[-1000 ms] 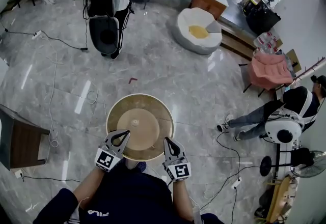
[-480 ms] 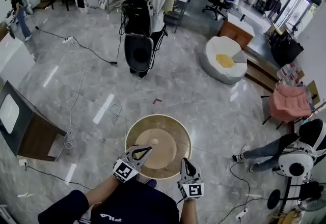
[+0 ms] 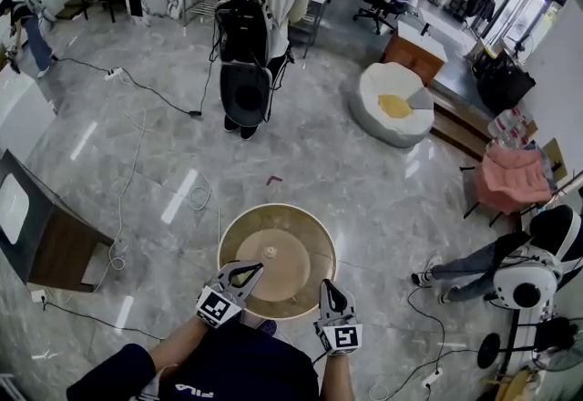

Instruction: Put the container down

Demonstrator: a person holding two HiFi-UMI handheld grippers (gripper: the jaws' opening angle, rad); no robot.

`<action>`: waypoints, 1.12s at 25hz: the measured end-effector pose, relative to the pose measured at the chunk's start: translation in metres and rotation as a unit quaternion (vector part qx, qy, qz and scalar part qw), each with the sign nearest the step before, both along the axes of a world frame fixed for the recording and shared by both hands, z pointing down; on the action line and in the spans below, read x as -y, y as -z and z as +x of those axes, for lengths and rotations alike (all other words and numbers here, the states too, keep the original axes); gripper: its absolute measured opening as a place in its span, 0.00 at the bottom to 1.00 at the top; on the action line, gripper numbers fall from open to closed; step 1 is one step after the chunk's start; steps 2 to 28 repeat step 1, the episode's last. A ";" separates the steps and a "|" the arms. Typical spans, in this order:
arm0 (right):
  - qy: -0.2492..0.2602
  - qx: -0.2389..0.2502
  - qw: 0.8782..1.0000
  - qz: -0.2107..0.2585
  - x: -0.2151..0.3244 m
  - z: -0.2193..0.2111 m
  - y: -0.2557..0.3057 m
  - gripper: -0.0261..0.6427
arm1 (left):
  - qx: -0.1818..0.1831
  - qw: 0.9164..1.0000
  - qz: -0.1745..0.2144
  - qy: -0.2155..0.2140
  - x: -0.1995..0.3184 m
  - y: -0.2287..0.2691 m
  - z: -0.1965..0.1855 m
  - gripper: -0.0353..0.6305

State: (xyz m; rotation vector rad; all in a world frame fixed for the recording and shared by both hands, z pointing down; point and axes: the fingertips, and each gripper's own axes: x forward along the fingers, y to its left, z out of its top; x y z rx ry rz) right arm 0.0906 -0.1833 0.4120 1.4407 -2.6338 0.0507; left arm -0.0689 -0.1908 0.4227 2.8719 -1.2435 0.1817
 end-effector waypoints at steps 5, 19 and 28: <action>0.003 0.000 1.000 0.001 0.001 0.000 0.000 0.08 | 0.001 1.000 0.001 0.001 0.001 0.000 0.000 0.09; 0.003 0.000 1.000 0.001 0.001 0.000 0.000 0.08 | 0.001 1.000 0.001 0.001 0.001 0.000 0.000 0.09; 0.003 0.000 1.000 0.001 0.001 0.000 0.000 0.08 | 0.001 1.000 0.001 0.001 0.001 0.000 0.000 0.09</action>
